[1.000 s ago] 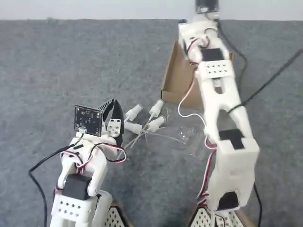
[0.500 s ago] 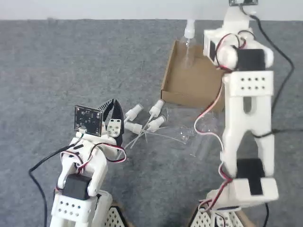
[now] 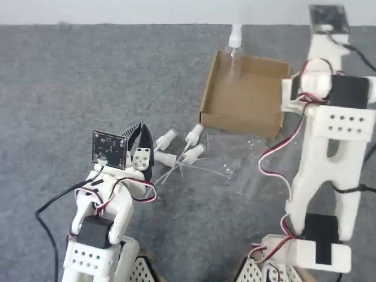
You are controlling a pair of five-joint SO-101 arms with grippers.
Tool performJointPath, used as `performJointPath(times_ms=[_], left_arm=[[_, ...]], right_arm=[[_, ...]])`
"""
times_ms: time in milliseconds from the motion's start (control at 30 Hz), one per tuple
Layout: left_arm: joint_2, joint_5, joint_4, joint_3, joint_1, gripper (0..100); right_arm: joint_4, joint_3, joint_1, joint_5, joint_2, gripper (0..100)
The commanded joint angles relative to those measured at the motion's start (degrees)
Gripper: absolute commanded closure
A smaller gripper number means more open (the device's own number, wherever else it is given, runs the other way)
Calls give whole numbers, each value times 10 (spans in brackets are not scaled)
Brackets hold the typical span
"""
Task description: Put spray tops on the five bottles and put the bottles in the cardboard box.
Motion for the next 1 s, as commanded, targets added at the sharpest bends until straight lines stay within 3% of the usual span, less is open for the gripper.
performJointPath(times_ms=[0,200,367,667,967], left_arm=[[-9,-4,-18,-4,-4,989],[-9,-4,-18,-4,-4,989],[-9,-4,-18,-4,-4,989],[-9,-4,-17,-4,-4,989],[-9,-4,-16,-4,-4,989]], right_arm=[[-57,100,36,10,-1,677],[-238,304,40,9,0,677],[-331,391,41,-13,0,677],[-407,467,41,-40,28,677],[-415,465,46,-39,117,684]])
